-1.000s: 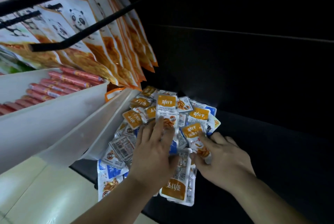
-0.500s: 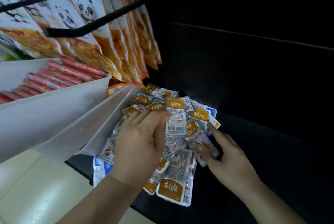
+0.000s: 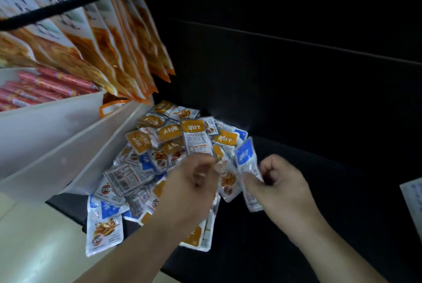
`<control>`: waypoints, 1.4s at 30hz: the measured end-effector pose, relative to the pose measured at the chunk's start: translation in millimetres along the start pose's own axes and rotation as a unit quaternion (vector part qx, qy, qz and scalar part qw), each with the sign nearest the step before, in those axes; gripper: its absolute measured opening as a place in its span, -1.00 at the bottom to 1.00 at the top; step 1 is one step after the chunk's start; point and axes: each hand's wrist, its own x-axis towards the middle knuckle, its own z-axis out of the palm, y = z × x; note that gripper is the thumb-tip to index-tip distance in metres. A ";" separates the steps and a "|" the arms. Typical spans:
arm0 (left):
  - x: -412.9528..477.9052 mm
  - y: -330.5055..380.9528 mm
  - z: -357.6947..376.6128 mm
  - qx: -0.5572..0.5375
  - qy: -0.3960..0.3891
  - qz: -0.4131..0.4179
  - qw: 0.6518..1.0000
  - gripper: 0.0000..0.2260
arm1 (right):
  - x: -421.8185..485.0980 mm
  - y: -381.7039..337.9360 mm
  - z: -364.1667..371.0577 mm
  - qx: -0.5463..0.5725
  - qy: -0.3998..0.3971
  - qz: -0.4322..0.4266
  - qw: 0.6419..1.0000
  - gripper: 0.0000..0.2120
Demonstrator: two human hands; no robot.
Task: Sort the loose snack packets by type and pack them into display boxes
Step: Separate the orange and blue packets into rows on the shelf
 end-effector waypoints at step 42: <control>10.6 27.1 89.1 0.271 0.022 0.471 0.839 -0.82 | 15.0 141.8 -76.4 -0.316 0.161 -0.055 0.933 -0.55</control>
